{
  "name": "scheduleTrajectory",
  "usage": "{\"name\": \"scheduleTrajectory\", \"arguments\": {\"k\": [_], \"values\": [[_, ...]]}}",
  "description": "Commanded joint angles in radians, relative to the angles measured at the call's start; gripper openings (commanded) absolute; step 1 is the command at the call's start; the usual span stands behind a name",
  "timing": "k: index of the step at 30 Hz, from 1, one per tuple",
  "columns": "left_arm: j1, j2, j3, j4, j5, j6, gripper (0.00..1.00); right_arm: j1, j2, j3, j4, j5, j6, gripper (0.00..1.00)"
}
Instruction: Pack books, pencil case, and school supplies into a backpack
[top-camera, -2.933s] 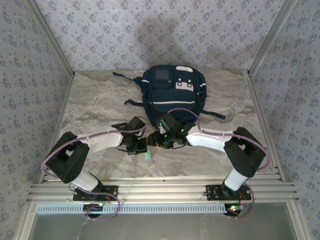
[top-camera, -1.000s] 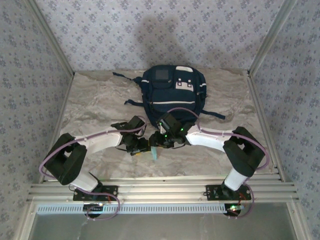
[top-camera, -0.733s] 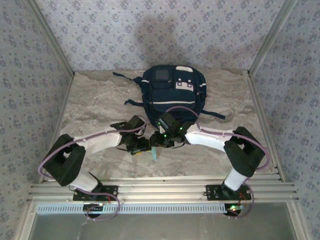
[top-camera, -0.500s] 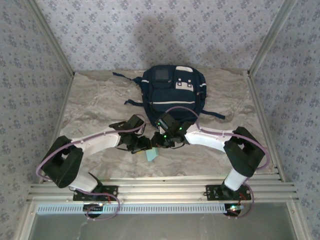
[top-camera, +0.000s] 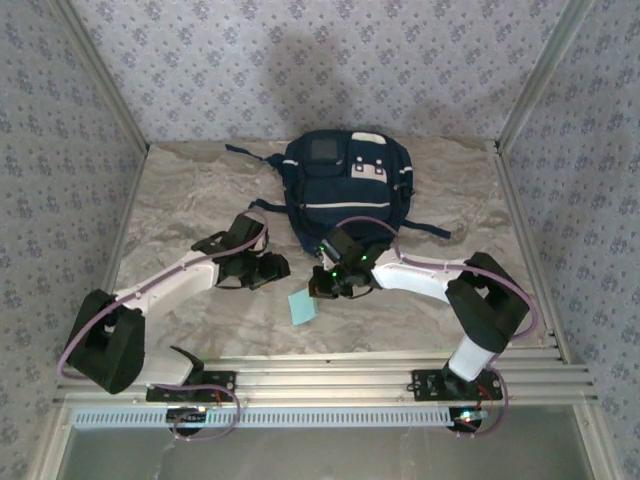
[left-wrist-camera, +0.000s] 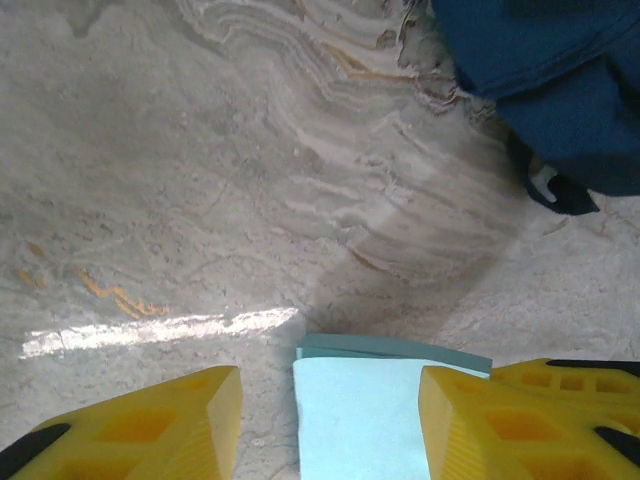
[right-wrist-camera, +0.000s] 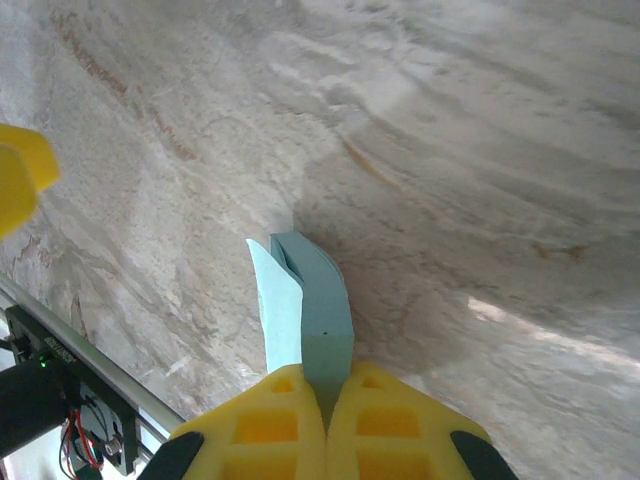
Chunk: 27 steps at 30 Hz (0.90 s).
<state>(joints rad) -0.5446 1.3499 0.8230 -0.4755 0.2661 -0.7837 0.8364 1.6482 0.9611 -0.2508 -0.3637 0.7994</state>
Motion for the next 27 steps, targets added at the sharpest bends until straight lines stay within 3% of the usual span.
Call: {"name": "scheduleTrajectory", "arguments": {"k": [1,8,14,19,23,27], "values": [[0.006,0.003,0.040,-0.011,-0.005,0.030,0.50,-0.041,-0.079,-0.030,0.033,-0.045,0.013,0.00],[0.013,0.028,0.107,0.061,0.008,0.064,0.58,-0.187,-0.226,-0.075,0.008,-0.118,-0.030,0.00],[0.012,0.135,0.312,0.005,-0.081,0.260,0.58,-0.399,-0.381,-0.080,-0.097,-0.187,-0.102,0.00],[-0.023,0.303,0.549,-0.085,-0.153,0.450,0.58,-0.641,-0.477,-0.078,-0.175,-0.240,-0.155,0.00],[-0.079,0.416,0.700,-0.110,-0.249,0.593,0.58,-0.817,-0.504,-0.112,-0.128,-0.281,-0.149,0.00],[-0.098,0.553,0.849,-0.130,-0.244,0.688,0.59,-0.941,-0.497,-0.144,-0.031,-0.310,-0.117,0.00]]}}
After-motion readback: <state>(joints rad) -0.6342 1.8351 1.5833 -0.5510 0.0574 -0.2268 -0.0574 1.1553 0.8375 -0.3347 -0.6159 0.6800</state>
